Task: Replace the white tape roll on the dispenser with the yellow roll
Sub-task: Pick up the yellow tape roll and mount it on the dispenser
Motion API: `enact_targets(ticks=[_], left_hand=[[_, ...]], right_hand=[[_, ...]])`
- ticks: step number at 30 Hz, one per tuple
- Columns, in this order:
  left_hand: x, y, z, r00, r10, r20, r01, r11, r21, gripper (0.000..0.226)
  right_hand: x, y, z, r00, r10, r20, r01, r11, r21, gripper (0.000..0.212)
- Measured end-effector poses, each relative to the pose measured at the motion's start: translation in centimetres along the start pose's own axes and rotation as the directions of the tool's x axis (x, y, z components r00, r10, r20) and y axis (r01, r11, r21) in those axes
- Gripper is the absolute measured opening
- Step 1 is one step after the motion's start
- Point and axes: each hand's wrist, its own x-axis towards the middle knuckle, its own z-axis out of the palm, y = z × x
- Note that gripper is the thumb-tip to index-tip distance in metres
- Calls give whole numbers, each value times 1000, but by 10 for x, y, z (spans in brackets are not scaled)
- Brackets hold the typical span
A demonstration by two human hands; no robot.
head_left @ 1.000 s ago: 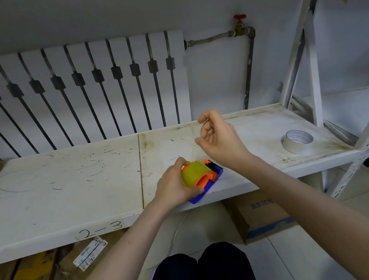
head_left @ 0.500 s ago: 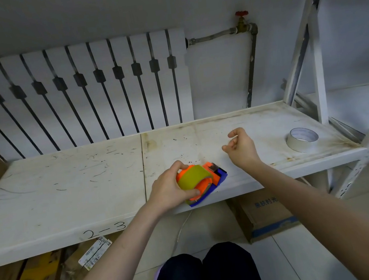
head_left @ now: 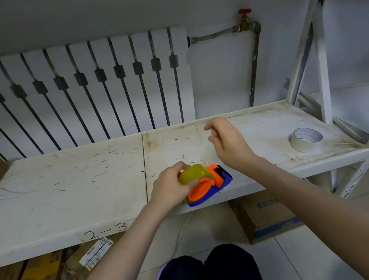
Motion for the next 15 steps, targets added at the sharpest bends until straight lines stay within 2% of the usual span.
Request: enact_targets(ticks=[4, 8, 11, 15], left_hand=[[1, 2, 1, 1000, -29, 3, 29, 1000, 4, 48], [2, 6, -1, 999, -44, 18, 44, 999, 11, 46], [0, 8, -3, 999, -43, 31, 42, 999, 18, 46], [2, 12, -4, 997, -57, 46, 56, 998, 29, 43]], right_hand=[[-6, -18, -6, 982, -174, 73, 179, 982, -54, 21], [-16, -30, 4, 931, -329, 159, 347, 933, -101, 23], [-20, -32, 7, 928, -331, 174, 349, 933, -87, 22], [-18, -43, -2, 945, -324, 52, 325, 946, -6, 15]])
